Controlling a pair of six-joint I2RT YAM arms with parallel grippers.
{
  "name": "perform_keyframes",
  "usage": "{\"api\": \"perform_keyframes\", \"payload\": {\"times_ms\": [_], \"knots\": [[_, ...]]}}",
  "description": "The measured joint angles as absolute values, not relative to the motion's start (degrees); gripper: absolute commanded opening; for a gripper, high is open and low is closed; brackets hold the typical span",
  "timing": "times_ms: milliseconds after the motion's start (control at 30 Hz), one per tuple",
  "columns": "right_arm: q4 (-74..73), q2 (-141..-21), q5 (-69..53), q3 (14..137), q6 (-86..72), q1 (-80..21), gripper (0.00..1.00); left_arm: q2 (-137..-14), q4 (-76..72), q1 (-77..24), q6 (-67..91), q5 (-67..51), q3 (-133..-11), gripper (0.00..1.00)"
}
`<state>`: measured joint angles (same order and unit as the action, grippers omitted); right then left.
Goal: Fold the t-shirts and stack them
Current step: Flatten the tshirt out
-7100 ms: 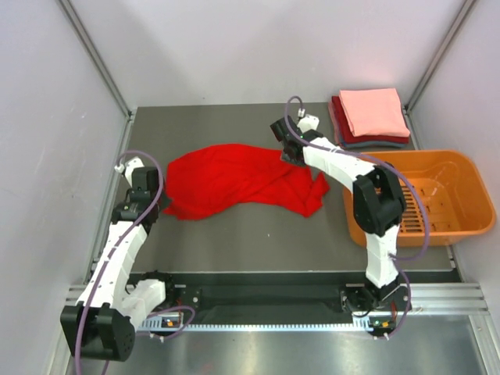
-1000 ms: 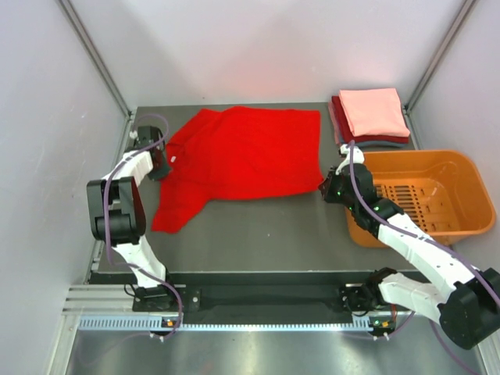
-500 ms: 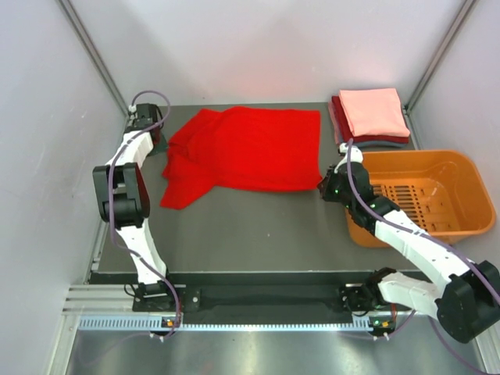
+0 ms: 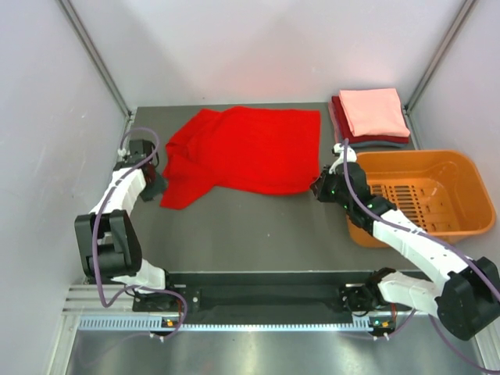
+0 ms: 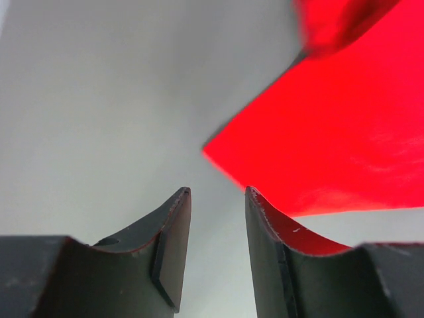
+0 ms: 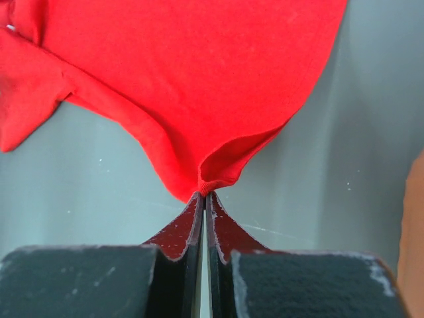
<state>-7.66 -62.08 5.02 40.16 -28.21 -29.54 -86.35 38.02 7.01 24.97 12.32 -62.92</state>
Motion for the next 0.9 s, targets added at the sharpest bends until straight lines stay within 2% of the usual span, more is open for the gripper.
{"api": "perform_keyframes", "payload": {"times_ms": [233, 900], "knots": [[-7.40, -60.45, 4.56, 39.68, -28.21, -29.63, 0.00, -86.91, 37.47, 11.73, 29.17, 7.35, -55.40, 0.41], [-6.79, -57.39, 6.13, 38.22, -28.34, -29.63, 0.00, -93.78, 31.77, 13.80, 33.98, 5.06, -55.09, 0.40]]}}
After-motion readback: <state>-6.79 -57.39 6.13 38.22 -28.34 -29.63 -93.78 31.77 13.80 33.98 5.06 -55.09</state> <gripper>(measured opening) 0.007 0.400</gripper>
